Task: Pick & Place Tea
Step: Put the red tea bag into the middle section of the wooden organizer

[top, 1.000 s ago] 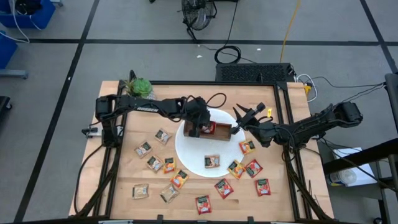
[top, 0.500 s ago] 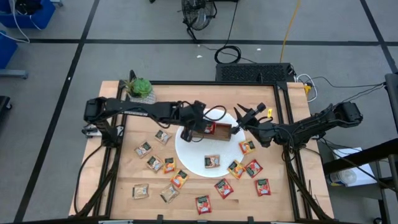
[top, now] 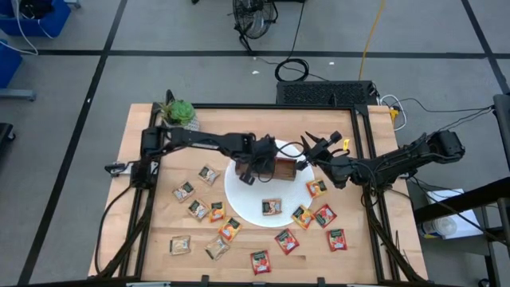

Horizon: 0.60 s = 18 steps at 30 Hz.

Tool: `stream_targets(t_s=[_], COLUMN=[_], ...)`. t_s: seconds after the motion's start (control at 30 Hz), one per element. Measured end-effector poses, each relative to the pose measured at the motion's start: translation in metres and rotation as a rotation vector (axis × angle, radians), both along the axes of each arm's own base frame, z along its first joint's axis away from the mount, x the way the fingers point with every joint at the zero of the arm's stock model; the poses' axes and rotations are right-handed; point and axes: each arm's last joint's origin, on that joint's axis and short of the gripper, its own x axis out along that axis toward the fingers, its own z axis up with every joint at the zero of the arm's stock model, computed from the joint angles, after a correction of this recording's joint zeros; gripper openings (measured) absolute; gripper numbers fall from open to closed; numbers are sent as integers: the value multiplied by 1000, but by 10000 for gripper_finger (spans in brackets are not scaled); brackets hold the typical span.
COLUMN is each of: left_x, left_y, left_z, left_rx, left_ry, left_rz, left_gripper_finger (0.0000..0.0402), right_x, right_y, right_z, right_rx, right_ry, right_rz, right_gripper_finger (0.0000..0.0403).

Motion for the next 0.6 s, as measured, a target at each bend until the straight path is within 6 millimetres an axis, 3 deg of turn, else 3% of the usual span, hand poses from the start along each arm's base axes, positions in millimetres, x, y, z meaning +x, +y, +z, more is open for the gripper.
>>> stream_targets(t_s=[0.6], left_x=[3], left_y=[0], left_z=[-19], left_rx=[-30], left_ry=[49], left_rz=[36], left_gripper_finger=[0], right_x=[0], right_y=[0], right_z=[-1], right_rx=[-3], right_ry=[11], right_rz=[0], right_gripper_finger=[72])
